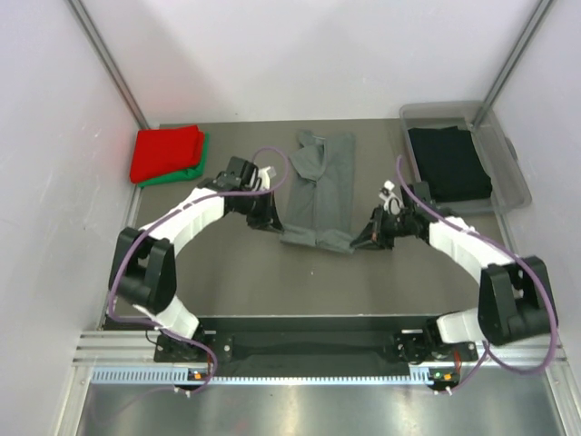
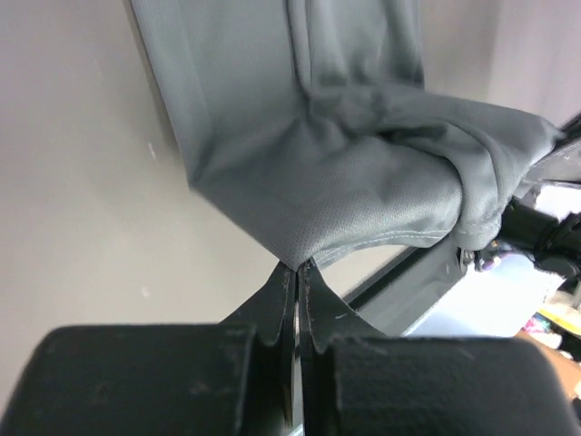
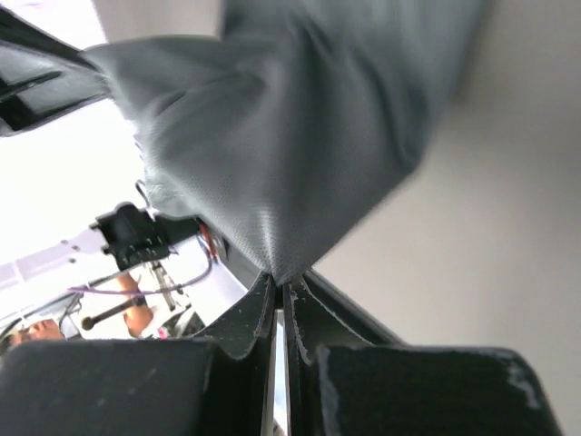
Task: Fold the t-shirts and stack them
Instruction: Fold the tshirt
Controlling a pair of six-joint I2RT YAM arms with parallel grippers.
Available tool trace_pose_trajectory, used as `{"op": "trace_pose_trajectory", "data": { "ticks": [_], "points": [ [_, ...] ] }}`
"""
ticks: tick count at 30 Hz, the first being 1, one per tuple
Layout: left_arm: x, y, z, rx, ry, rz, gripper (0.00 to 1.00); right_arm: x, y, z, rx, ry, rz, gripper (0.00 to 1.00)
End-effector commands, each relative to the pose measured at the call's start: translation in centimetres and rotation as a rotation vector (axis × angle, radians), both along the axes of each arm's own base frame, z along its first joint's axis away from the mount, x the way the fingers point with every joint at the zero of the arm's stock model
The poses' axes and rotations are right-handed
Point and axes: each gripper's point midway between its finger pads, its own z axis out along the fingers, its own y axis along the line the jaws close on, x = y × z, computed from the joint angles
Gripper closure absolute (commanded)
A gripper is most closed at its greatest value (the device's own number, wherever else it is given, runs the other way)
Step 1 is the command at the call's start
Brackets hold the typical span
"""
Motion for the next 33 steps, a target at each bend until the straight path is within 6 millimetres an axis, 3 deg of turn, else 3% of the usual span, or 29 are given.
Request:
{"op": "trace_pose_trajectory", "data": {
  "ticks": [1, 3, 5, 6, 8, 9, 10, 12, 13, 15, 21, 25, 33],
  "points": [
    [4.5, -0.4, 1.4, 0.015, -0.12, -0.021, 1.0, 5.7, 0.9, 3.3, 0.046, -0.204, 0.013, 1.0],
    [6.6, -0.7, 1.6, 0.034, -0.143, -0.035, 1.0, 8.0, 1.3, 4.8, 0.037, -0.284, 0.05, 1.0],
    [8.2, -1.1, 1.7, 0.032, -0.167, -0.047, 1.0, 9.7, 1.7, 4.5, 0.036, -0.3, 0.079, 1.0],
    [9.7, -1.7, 1.7, 0.028, -0.179, -0.057, 1.0, 11.3, 2.0, 6.0, 0.029, -0.369, 0.107, 1.0],
    [11.3, -2.2, 1.5, 0.029, -0.193, -0.063, 1.0, 13.2, 2.2, 5.3, 0.014, -0.377, 0.134, 1.0],
    [13.0, -2.5, 1.6, 0.036, -0.21, -0.062, 1.0, 14.7, 2.4, 6.5, 0.012, -0.423, 0.142, 1.0],
    [13.8, -2.5, 1.6, 0.043, -0.223, -0.06, 1.0, 15.6, 2.5, 5.5, 0.008, -0.405, 0.146, 1.0],
    [16.0, -2.7, 1.5, 0.052, -0.255, -0.055, 1.0, 17.5, 2.5, 6.1, 0.005, -0.44, 0.14, 1.0],
    [16.8, -2.4, 1.4, 0.058, -0.264, -0.046, 1.0, 18.2, 2.4, 5.1, 0.003, -0.421, 0.134, 1.0],
    [18.3, -2.3, 0.9, 0.072, -0.27, -0.032, 1.0, 19.6, 2.3, 5.1, -0.007, -0.437, 0.124, 1.0],
    [20.5, -1.5, -0.7, 0.088, -0.277, -0.015, 1.0, 21.6, 0.3, 2.0, -0.042, -0.397, 0.08, 1.0],
    [21.2, -2.3, -1.1, 0.059, -0.284, -0.045, 1.0, 22.5, -0.4, 0.6, -0.053, -0.403, 0.066, 1.0],
    [23.1, -3.4, -1.9, 0.042, -0.321, -0.084, 1.0, 24.7, -0.6, -0.1, -0.069, -0.443, 0.053, 1.0]
  ]
}}
